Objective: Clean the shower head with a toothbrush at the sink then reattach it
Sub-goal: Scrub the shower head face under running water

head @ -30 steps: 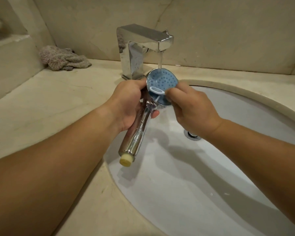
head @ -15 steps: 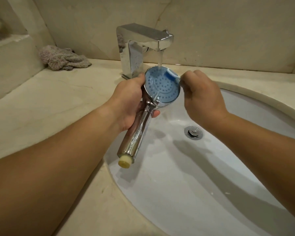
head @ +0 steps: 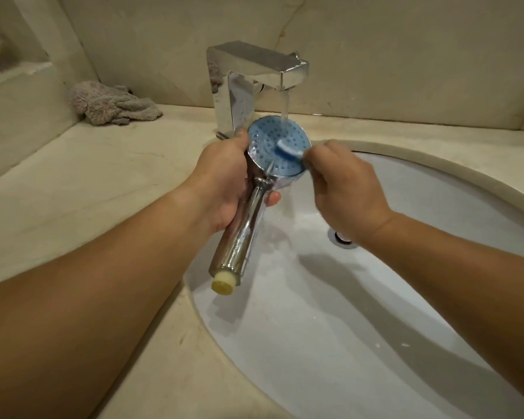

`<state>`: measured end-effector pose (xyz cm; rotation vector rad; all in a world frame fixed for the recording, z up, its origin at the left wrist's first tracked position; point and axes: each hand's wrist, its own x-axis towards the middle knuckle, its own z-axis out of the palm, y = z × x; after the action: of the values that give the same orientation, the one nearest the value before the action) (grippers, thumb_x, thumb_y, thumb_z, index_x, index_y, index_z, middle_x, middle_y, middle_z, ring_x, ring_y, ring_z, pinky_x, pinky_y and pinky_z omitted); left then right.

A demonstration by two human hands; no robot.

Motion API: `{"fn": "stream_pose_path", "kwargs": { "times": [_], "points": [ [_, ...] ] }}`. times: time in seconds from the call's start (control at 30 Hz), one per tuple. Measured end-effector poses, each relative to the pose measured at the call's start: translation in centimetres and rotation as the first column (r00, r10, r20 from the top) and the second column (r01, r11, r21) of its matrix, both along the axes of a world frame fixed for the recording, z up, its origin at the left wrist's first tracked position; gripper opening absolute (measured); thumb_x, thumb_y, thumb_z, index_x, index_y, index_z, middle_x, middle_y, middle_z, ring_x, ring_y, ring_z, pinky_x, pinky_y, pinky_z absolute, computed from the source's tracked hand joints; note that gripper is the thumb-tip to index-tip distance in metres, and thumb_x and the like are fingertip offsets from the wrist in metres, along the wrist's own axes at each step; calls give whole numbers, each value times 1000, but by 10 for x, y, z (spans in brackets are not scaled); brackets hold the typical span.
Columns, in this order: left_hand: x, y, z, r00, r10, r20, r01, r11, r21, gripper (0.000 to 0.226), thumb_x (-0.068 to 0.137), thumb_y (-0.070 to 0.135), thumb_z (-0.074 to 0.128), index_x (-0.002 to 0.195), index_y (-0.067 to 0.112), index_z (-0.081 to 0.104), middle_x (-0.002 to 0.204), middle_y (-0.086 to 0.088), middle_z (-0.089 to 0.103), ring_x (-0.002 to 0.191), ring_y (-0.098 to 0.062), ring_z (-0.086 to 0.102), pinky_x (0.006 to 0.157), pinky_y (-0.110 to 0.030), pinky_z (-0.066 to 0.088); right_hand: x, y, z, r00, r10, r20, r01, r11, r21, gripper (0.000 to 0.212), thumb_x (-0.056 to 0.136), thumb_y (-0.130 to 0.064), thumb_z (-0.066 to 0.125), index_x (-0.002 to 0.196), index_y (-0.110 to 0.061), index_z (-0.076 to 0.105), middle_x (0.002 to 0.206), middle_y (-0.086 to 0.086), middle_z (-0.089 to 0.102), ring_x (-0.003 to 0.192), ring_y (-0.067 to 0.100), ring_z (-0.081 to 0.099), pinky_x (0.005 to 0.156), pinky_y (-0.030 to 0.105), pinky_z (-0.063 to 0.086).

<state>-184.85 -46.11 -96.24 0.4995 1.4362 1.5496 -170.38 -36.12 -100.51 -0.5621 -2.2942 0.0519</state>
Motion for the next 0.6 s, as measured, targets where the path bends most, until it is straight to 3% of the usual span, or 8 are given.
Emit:
{"fn": "stream_pose_path", "kwargs": {
  "times": [0.07,0.23,0.37,0.5,0.6],
  "points": [
    [0,0,0,1000,7,13,-7,1000,8,45,109,42,35,132,13,60,109,-17,77,87,-37,76,59,-38,56,0,9,4,995,-73,-62,70,996,-57,9,94,-6,47,89,-5,56,81,10,52,60,30,44,49,35,39],
    [0,1,-1,1000,1,8,-1,1000,0,46,110,43,34,134,14,60,109,-16,78,93,-37,76,60,-38,57,6,-4,-4,997,72,35,-73,997,26,14,91,-5,47,91,-1,61,81,14,55,59,33,49,47,35,43],
    [0,1,-1,999,31,27,-31,999,7,44,110,41,35,132,12,59,109,-18,77,82,-36,75,59,-39,56,4,10,0,996,-72,-54,69,996,-57,11,93,-7,45,90,-5,55,82,11,52,62,32,45,51,42,45],
    [1,1,1,999,50,22,-50,998,22,44,110,40,33,129,12,61,107,-15,78,85,-35,76,58,-39,58,5,-11,-5,996,86,33,-86,996,10,10,89,-3,48,88,-1,58,81,15,54,59,33,48,47,36,44],
    [2,1,1,998,59,21,-59,998,28,45,110,41,33,129,12,62,112,-18,77,84,-34,73,59,-39,57,1,0,2,998,-29,-56,27,999,-36,14,92,-9,43,89,-4,55,80,12,53,60,33,47,49,39,44]
  ]
}}
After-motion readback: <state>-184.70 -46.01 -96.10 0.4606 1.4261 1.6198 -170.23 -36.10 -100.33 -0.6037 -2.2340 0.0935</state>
